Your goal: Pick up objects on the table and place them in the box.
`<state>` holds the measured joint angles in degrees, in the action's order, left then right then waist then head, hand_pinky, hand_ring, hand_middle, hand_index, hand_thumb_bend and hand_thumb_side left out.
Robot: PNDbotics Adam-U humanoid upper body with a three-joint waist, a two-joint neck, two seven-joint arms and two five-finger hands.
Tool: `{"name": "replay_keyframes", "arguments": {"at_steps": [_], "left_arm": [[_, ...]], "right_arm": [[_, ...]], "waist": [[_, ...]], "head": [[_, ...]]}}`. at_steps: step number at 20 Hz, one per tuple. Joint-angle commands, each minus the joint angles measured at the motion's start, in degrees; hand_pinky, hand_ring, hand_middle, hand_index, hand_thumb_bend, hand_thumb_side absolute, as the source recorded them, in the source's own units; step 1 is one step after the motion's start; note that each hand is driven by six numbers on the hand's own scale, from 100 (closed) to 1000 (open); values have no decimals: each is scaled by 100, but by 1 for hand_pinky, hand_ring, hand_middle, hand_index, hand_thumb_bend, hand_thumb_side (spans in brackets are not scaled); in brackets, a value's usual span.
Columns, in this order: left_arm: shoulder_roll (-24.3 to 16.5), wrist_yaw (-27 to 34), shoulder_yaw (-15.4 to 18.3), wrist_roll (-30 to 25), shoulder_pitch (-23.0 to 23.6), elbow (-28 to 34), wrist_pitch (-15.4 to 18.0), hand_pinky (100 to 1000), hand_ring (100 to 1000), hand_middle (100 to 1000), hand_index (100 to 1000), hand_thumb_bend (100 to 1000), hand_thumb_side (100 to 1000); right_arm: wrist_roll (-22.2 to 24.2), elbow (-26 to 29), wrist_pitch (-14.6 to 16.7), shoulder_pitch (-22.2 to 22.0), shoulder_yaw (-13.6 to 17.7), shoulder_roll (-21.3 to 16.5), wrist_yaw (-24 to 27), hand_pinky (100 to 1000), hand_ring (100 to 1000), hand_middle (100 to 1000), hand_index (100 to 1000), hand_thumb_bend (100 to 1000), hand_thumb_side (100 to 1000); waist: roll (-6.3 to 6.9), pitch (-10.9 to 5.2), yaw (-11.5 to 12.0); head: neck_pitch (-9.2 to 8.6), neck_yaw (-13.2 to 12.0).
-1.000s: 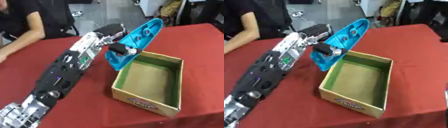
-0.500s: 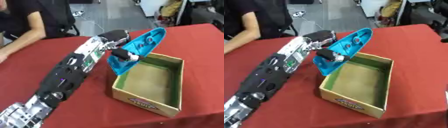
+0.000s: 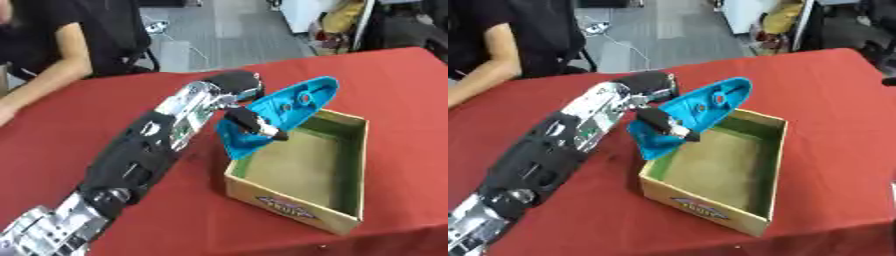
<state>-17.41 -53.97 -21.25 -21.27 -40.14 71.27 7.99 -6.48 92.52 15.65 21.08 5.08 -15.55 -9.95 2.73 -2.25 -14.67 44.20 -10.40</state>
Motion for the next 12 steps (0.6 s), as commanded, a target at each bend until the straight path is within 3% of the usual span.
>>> {"name": "replay_keyframes", "arguments": {"at_steps": [1, 4, 6, 12], "left_arm": [[-10, -179, -2, 22, -72, 54, 132, 425, 483, 528, 637, 973, 901], [9, -275, 8, -55, -58, 29, 209, 531, 612, 673, 776, 994, 910], [14, -305, 22, -91, -52, 14, 230, 592, 669, 729, 817, 992, 911], [20, -324, 48, -168, -50, 4, 224, 652, 704, 751, 829, 983, 909]], "right_arm": [[15, 104, 18, 107, 0, -29, -6, 602, 810, 847, 994, 455, 978], [12, 106, 18, 108, 3, -30, -7, 602, 810, 847, 994, 456, 978], [13, 105, 17, 108, 3, -30, -7, 602, 810, 846, 994, 455, 979], [10, 106, 17, 111, 6, -31, -7, 602, 808, 844, 994, 455, 979]], "waist": [[-20, -40, -2], [-21, -38, -1], [-21, -38, -1], [-22, -38, -5]], "head": [[-8, -25], [-8, -18], [-8, -14], [-8, -8]]}}
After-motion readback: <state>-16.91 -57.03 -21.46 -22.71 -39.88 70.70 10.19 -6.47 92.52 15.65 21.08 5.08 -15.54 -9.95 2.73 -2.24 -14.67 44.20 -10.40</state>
